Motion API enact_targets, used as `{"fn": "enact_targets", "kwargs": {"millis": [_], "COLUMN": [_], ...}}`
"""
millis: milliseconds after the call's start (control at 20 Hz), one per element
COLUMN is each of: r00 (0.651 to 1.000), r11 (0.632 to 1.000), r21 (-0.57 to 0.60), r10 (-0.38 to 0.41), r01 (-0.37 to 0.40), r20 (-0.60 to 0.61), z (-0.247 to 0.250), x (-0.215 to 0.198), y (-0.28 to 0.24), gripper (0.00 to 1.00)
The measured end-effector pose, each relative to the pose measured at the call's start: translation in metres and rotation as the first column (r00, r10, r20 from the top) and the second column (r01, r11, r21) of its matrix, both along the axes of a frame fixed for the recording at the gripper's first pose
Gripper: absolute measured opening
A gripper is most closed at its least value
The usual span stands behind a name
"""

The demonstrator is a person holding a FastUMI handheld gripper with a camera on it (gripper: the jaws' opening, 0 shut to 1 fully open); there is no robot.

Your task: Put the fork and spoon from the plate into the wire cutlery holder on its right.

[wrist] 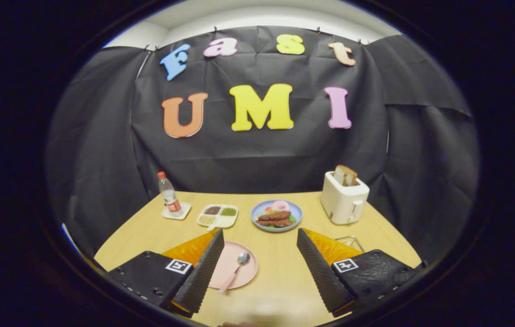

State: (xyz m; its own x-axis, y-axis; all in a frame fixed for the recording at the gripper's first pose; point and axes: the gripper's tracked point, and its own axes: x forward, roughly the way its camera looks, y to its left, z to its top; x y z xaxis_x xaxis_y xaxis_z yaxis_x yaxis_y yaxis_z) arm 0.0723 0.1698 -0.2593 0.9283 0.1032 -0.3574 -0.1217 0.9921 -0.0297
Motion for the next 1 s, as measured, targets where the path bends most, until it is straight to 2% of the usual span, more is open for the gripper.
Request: {"fn": "enact_targets", "kwargs": {"millis": [150,350,500,650,800,950,1000], "r00": [0.992,0.956,0.928,0.894,0.852,0.823,0.818], "r11": [1.000,0.999,0.999,0.997,0.988,0.983,0.981], "r21": [-0.013,-0.051,-0.044,-0.049,-0.034,-0.063,-0.064], "r10": [0.001,-0.005,-0.032,-0.079,-0.145,-0.178,-0.187], "r01": [-0.003,-0.010,0.017,0.064,0.148,0.172,0.182], "r20": [-0.130,-0.293,-0.372,-0.441,-0.502,-0.539,-0.543], "z": [-0.064,-0.142,-0.177,-0.202,-0.219,-0.229,-0.227], "x": [0.011,0.023,0.033,0.038,0.038,0.040,0.037], "y": [0.024,0.051,0.064,0.063,0.056,0.053,0.052], "gripper": [0.97,0.89,0.81,0.78,0.52,0.33,0.20]}}
